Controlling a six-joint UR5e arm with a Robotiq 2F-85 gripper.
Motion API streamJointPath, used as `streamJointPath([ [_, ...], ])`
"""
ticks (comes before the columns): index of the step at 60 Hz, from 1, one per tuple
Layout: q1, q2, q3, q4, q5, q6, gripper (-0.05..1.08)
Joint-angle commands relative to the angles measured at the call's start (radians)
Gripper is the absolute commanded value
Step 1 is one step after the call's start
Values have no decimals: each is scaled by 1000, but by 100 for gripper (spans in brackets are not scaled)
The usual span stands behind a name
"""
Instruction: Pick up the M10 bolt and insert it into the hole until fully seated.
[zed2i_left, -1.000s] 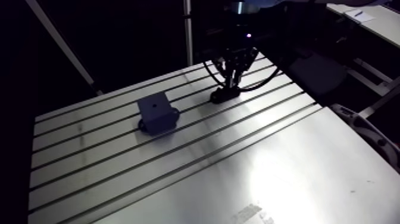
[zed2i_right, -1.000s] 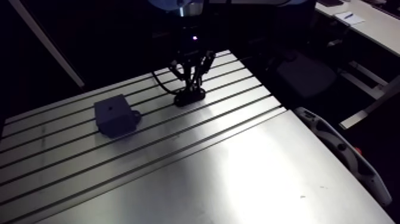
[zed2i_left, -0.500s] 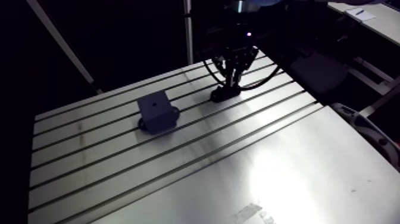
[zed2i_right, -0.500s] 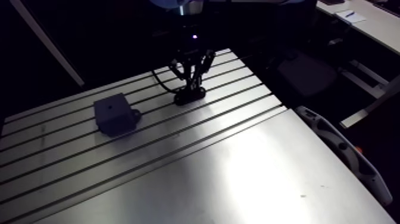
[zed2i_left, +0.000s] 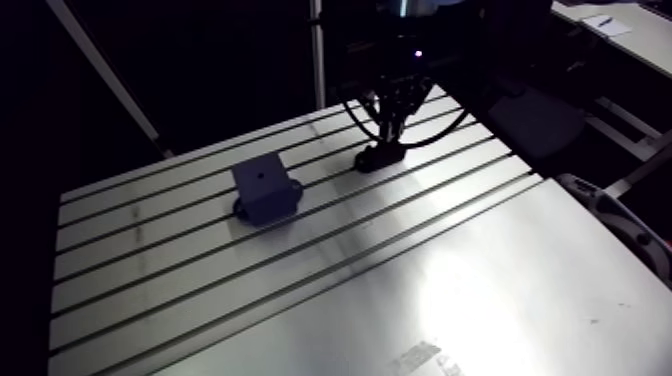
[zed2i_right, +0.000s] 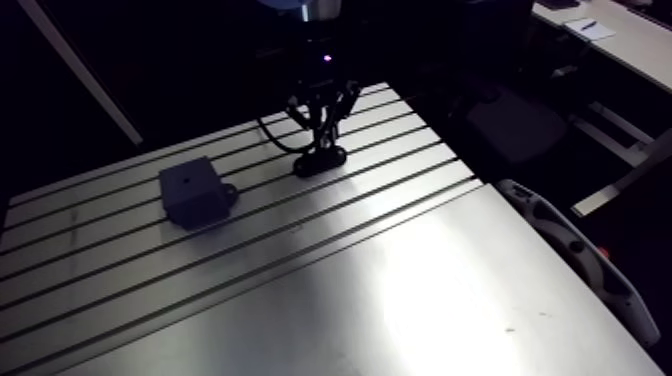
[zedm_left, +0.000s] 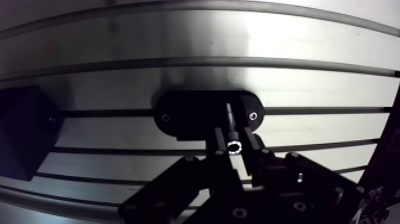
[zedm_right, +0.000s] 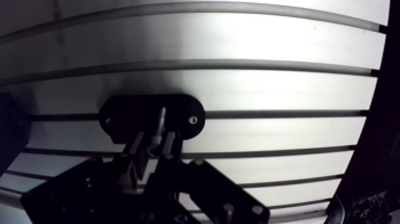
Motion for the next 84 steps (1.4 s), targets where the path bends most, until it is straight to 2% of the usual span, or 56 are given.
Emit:
streamJointPath([
  [1,5,-8,-3,5,1,0,80],
  [26,17,-57,-44,21,1,0,97],
  [41,38,-110,-113,108,7,0,107],
  [54,64,-137,-219,290,19,1,108],
  [56,69,-140,-256,361,24,3,108],
  [62,76,-146,-301,460,30,4,108],
  [69,96,-153,-337,526,27,6,108],
  [78,163,-153,-377,609,20,16,108],
  [84,171,-153,-382,619,21,18,108],
])
